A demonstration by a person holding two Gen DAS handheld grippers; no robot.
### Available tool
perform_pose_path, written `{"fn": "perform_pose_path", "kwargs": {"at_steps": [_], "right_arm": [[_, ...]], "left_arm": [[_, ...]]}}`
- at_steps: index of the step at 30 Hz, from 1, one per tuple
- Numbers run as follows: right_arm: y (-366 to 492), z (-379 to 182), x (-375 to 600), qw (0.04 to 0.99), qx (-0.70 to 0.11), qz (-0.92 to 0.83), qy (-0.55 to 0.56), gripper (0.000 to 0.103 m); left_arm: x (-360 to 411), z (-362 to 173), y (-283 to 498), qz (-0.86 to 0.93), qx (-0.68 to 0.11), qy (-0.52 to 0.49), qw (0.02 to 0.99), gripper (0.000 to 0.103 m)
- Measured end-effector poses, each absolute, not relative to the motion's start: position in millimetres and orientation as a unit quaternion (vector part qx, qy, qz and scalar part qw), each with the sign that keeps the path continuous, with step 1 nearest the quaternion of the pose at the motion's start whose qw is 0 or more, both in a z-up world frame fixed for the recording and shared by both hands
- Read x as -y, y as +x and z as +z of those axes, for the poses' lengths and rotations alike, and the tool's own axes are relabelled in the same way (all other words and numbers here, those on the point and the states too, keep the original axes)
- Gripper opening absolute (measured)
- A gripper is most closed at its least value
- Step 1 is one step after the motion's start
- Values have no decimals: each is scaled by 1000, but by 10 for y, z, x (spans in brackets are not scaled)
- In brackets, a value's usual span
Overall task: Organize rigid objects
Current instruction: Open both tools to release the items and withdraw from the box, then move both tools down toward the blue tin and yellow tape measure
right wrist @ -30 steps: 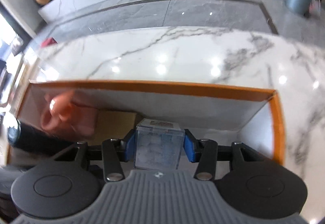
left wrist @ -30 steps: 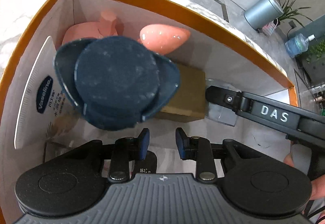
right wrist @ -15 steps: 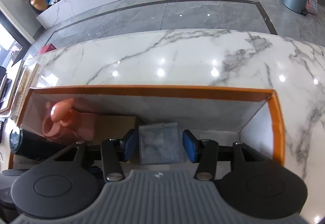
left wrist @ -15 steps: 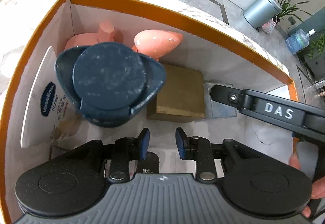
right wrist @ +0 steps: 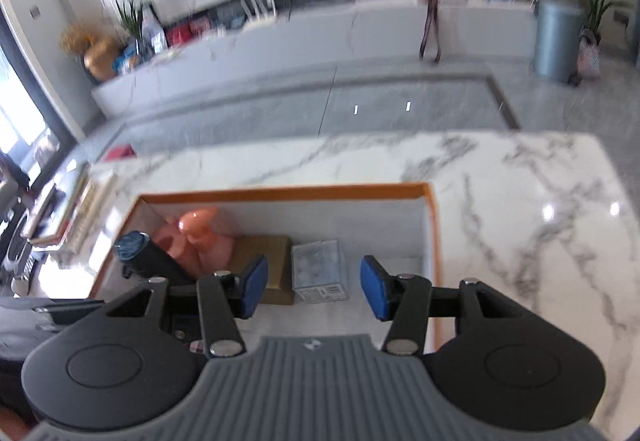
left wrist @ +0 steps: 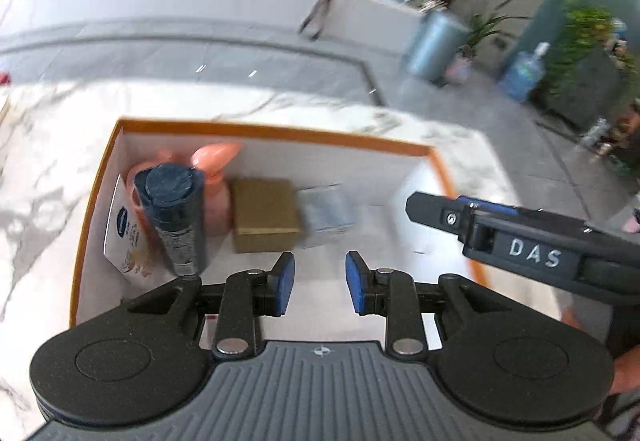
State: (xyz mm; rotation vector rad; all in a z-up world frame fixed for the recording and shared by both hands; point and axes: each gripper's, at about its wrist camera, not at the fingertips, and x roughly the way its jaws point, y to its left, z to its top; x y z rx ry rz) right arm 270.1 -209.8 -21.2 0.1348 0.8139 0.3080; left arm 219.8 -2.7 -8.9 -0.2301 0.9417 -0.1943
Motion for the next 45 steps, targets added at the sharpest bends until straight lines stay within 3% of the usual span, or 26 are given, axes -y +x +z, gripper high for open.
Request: {"fn": "perform_pose_path", "kwargs": {"at_steps": [8, 16, 19, 22, 24, 33, 45], "right_arm": [[1894, -129, 2623, 919, -371, 102, 90, 53], [1248, -613, 3103, 889, -443, 29, 111, 54], [1108, -832, 3174, 876, -469, 14, 116, 61], [1040, -1012, 3151, 868, -485, 13, 103, 61], [1029, -1074, 3127, 866, -490, 24, 96, 61], [1108, -1292, 3238, 834, -523, 74, 160, 61], [1212, -1419, 3269, 814, -535, 75, 213, 70]], "left_arm": [[278, 153, 1520, -186, -418, -59, 887, 34], [700, -349, 1184, -245, -432, 65, 865, 34], [836, -554, 1107, -252, -438, 123, 854, 41], [985, -741, 1053, -256, -438, 194, 840, 45], [1074, -853, 1073, -269, -440, 234, 824, 54], [1352, -1213, 1173, -329, -429, 389, 746, 65], [1418, -1319, 1256, -357, -446, 388, 723, 67]]}}
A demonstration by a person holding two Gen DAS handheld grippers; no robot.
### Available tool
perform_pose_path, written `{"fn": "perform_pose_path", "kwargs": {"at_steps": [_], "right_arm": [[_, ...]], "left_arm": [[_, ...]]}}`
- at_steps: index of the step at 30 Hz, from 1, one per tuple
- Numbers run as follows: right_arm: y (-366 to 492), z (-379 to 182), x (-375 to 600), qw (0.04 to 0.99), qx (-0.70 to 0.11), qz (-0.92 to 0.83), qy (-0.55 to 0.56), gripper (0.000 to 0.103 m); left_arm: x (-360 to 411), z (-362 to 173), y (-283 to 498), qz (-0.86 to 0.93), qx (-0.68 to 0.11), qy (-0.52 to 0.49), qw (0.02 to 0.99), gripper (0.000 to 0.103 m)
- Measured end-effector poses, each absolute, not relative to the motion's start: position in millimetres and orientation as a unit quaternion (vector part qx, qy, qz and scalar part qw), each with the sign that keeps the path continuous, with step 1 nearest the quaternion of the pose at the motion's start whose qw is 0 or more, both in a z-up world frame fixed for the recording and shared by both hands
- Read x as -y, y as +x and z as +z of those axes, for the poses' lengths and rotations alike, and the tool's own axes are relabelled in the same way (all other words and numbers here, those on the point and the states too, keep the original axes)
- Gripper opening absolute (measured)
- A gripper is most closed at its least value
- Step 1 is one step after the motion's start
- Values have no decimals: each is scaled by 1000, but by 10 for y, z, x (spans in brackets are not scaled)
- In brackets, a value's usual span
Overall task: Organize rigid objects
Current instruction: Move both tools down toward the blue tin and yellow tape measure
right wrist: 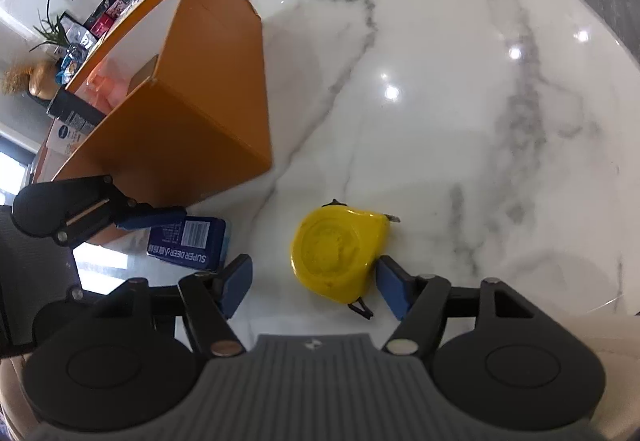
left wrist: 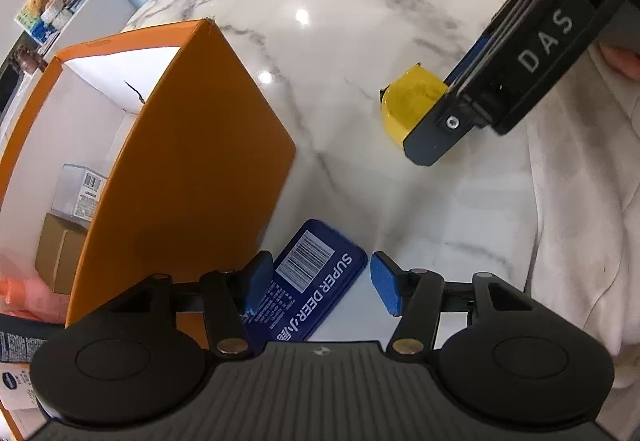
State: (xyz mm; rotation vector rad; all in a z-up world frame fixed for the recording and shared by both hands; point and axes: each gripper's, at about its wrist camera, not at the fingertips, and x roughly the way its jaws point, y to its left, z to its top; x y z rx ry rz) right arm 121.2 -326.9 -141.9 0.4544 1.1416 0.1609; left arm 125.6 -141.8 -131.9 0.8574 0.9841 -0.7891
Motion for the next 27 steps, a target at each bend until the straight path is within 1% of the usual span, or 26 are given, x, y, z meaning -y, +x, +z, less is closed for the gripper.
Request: {"fn": "perform_pose_path", "kwargs": {"at_steps": [5, 6, 7, 8, 9, 15, 16, 17, 18, 20, 25, 26, 27], "right_arm": [[1244, -1430, 3263, 821, -519, 77, 227, 70], [1247, -1428, 3247, 823, -517, 78, 223, 66], [1248, -1423, 3221, 825, -517, 78, 214, 56], [1245, -1419, 3188, 827, -518, 81, 202, 50], [1242, -1422, 3165, 827, -520, 85, 195, 41], [1231, -1425, 3123, 826, -522, 98, 187, 39], [1228, -1422, 3099, 827, -523, 103, 181, 38], [1223, -1413, 3063, 828, -523, 110, 171, 38], [1217, -1406, 3027, 828, -524, 118, 161, 38], [1201, -1394, 2968, 828, -526, 131, 144, 38], [1167, -1376, 2904, 830, -525, 142, 122, 38], [1161, -1372, 2905, 830, -526, 142, 122, 38], [1156, -1368, 2907, 830, -525, 140, 122, 38]], "left_arm": [[1378, -1298, 1268, -318, -473, 345, 746, 67], [1367, -1298, 1261, -310, -477, 336, 750, 67], [1359, -1297, 1245, -300, -481, 329, 755, 66], [1354, -1299, 1227, -289, -485, 326, 758, 65], [1348, -1301, 1204, -276, -490, 322, 762, 65], [1252, -1289, 1093, -215, -522, 284, 775, 63], [1225, -1280, 1079, -205, -532, 272, 775, 60], [1194, -1285, 1081, -198, -550, 255, 770, 51], [1124, -1288, 1102, -192, -575, 215, 765, 43], [983, -1300, 1143, -172, -610, 145, 760, 43], [805, -1272, 1025, -174, -583, 112, 786, 43], [786, -1234, 1007, -185, -570, 109, 793, 45], [809, -1203, 1075, -193, -559, 116, 798, 51]]}}
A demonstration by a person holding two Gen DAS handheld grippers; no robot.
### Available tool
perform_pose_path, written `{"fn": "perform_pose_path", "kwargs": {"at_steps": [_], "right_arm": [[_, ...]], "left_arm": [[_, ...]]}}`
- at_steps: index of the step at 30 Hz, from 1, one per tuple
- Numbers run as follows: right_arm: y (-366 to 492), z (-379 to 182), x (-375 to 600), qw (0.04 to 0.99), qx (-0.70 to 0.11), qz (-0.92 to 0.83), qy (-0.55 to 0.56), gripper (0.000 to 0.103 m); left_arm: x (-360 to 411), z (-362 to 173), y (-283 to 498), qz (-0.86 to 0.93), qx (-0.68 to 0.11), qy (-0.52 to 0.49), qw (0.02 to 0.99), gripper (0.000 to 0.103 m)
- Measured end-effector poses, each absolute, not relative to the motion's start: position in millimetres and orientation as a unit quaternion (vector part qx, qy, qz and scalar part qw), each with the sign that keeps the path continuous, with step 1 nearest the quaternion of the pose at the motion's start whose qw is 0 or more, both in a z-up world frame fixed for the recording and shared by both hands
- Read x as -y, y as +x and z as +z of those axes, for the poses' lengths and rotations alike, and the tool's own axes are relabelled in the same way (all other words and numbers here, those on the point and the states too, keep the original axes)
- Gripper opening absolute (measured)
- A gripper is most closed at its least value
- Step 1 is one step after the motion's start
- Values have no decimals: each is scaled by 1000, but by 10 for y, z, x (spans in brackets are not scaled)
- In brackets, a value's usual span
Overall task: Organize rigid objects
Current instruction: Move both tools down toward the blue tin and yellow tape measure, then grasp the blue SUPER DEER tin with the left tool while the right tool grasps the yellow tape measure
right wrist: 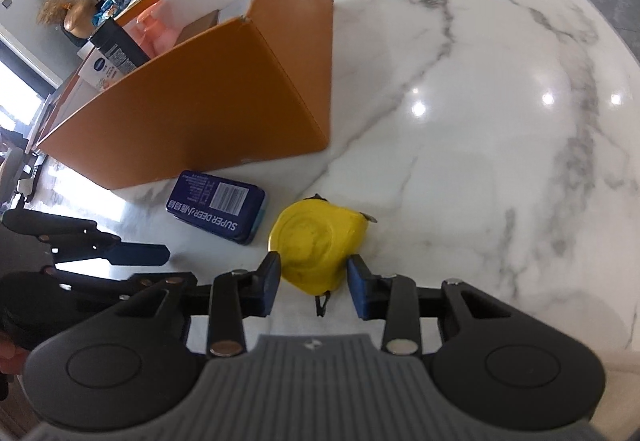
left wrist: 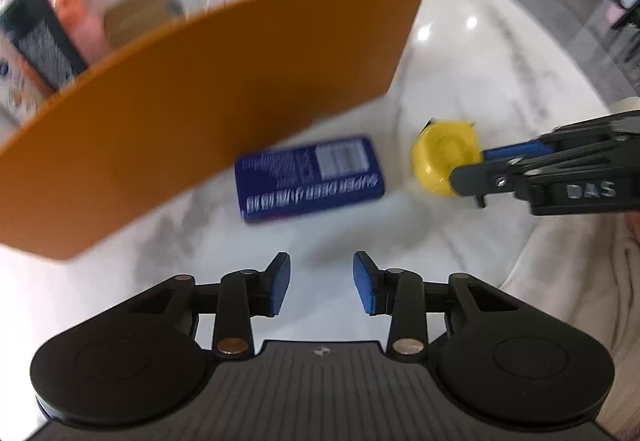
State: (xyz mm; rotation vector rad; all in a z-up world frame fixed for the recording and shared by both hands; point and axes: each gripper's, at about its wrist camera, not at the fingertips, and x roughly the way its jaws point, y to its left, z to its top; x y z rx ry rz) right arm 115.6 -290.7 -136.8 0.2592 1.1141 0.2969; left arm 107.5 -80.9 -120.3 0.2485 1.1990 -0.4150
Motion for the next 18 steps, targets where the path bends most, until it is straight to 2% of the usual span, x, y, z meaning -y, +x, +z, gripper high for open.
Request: {"fn": "perform_pose_path", "kwargs": {"at_steps": [2, 3, 6, 10, 14, 18], "right_arm": [[1144, -1350, 2925, 834, -522, 128, 127, 40], [1136, -1339, 2938, 836, -519, 121, 129, 40], [1126, -1327, 2944, 839, -515, 115, 130, 43], [1123, -1317, 2934, 842, -512, 114, 128, 51], [1122, -1327, 2953, 841, -511, 116, 135, 51], [1128, -1331, 2942, 839, -513, 120, 137, 51]], "left_arm": [[840, -1122, 1045, -214, -527, 156, 807, 61], [867, -1084, 1034, -224, -510, 184, 810, 62], [961, -1029, 1107, -254, -478, 247, 804, 63], [1142, -1100, 997, -306, -440, 339, 773, 63], [1326, -1204, 984, -349, -407, 425, 729, 63], [1409, -1270, 1066, -370, -399, 462, 700, 63]]}}
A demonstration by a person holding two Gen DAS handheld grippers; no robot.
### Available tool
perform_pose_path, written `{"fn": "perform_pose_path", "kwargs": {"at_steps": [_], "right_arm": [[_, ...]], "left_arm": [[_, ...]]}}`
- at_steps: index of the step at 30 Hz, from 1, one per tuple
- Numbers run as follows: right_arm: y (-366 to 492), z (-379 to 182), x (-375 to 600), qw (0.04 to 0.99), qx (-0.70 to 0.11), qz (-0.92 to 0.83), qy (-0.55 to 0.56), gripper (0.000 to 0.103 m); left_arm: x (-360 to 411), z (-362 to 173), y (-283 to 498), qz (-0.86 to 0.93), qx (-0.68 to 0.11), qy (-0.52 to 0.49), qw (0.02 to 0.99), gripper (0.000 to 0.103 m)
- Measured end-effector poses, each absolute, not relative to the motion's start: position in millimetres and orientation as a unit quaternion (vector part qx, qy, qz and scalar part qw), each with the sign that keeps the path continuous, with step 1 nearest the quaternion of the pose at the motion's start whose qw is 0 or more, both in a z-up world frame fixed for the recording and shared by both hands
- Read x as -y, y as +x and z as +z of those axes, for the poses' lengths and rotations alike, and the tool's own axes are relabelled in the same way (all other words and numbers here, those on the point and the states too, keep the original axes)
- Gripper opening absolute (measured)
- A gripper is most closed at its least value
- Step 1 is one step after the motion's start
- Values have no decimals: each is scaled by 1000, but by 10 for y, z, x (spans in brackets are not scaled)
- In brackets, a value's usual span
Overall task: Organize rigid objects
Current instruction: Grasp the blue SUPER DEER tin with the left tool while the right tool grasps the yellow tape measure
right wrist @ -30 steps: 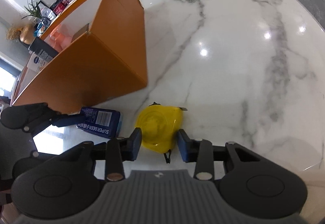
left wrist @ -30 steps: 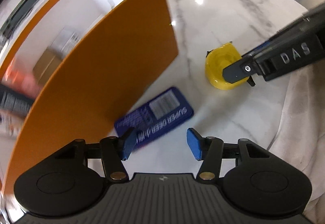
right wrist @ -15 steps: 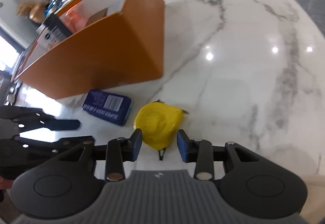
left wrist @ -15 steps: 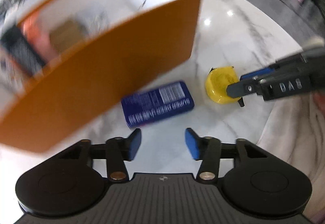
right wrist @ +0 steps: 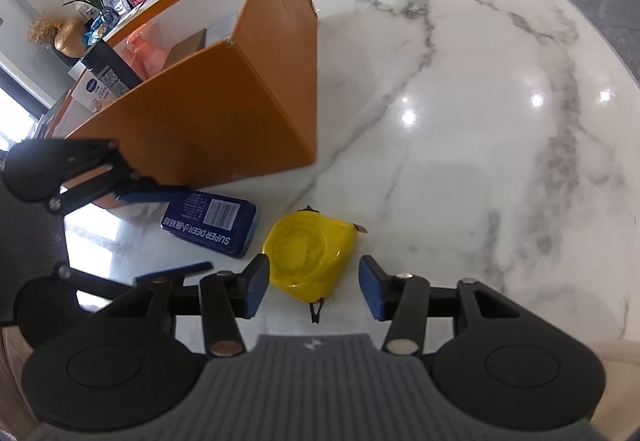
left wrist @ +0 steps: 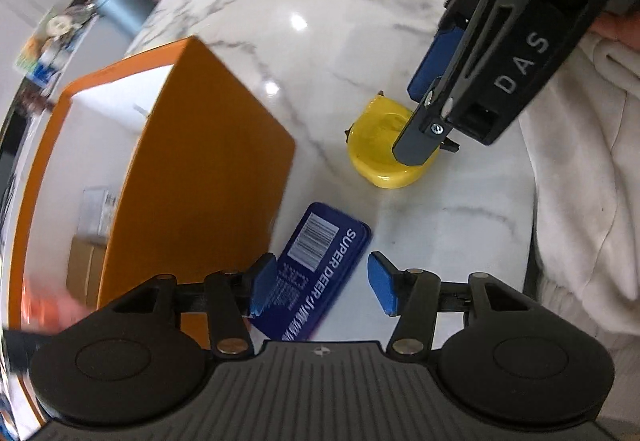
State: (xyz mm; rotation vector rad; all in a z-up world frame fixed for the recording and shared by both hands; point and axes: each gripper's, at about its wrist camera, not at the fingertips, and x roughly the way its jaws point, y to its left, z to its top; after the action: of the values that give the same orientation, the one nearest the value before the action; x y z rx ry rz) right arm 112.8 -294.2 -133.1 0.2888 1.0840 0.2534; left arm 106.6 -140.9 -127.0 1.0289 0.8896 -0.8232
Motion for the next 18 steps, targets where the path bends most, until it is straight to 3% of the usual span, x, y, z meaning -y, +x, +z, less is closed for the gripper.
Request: {"fn": "perform_pose_path", "kwargs": {"at_steps": [5, 9, 18], "right_arm": [[1166, -1364, 2939, 832, -521, 128, 144, 51], [1169, -1379, 2914, 830, -523, 133, 140, 51], [1165, -1390, 2940, 828, -521, 138, 156, 51]], "left_arm": [[1524, -1372, 1120, -386, -391, 494, 674, 60], [1550, -1388, 1205, -401, -409, 471, 671, 55], [1576, -1338, 1318, -402, -458, 407, 680, 55]]}}
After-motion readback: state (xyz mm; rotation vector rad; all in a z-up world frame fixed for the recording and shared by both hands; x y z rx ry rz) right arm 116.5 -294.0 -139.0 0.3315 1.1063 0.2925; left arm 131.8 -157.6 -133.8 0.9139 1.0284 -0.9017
